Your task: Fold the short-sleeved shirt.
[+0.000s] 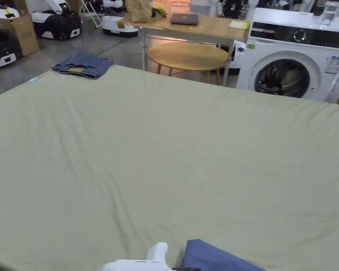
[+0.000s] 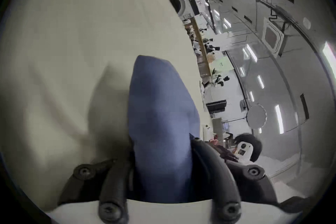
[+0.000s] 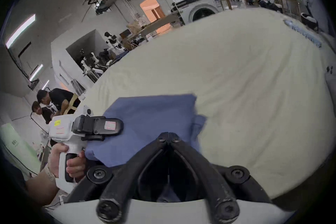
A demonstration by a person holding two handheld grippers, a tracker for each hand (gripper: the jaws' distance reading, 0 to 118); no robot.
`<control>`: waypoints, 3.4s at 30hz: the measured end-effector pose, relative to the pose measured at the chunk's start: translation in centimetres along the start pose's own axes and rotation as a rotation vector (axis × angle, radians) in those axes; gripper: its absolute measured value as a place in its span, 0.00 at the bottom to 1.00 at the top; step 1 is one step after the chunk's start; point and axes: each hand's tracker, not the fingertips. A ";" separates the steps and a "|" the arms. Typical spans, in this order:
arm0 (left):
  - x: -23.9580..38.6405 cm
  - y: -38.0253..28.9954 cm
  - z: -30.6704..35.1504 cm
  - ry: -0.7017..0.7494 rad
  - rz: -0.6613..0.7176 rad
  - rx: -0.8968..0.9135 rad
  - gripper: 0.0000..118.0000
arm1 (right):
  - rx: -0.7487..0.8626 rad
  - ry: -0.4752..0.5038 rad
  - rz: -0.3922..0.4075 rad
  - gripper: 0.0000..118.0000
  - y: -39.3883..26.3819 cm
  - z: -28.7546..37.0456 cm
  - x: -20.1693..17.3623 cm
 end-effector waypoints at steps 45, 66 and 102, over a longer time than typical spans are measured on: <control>4.5 15.3 34.9 0.768 -0.498 0.657 0.00 | 0.143 -0.070 0.322 0.00 5.6 0.8 -13.0; 28.1 3.8 11.2 0.725 -0.990 0.895 0.00 | 0.637 -0.414 0.458 0.00 18.5 10.0 -16.1; 30.0 3.0 10.7 0.639 -0.994 0.893 1.00 | 0.634 -0.377 0.408 0.98 19.3 10.6 -18.0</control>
